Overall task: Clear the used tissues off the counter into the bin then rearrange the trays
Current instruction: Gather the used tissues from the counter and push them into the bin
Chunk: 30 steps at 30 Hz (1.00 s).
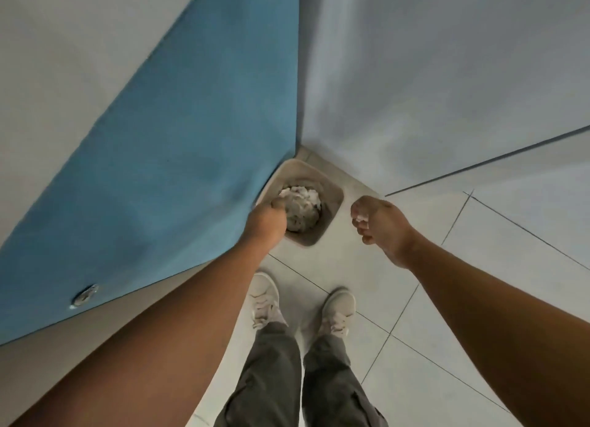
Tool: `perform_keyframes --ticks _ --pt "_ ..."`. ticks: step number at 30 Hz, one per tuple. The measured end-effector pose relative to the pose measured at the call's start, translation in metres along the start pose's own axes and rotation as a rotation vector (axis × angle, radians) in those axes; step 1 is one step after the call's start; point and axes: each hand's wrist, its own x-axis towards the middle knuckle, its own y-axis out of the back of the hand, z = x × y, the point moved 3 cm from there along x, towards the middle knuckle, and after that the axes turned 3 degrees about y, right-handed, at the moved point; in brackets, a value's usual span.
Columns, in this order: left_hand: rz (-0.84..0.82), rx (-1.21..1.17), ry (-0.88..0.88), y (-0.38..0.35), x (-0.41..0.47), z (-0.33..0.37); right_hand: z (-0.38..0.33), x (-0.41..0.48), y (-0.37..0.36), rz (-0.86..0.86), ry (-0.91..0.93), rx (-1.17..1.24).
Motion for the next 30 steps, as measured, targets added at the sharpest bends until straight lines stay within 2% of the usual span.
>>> perform_keyframes --ticks 3,7,15,23,30 --pt "-0.054 -0.089 0.101 -0.024 0.037 -0.016 0.031 0.029 -0.001 0.049 0.015 -0.063" --pt "-0.101 -0.013 0.112 -0.050 0.075 -0.026 0.059 0.063 -0.007 0.045 0.050 -0.113" --pt "-0.193 -0.120 0.145 -0.085 0.128 -0.037 0.078 0.101 -0.023 0.029 0.105 -0.135" --pt "-0.012 -0.112 0.045 -0.055 0.118 -0.041 0.082 0.120 -0.036 0.117 0.183 -0.236" --pt "0.021 -0.106 0.017 -0.061 0.123 -0.069 0.079 0.153 -0.061 0.094 0.212 -0.319"
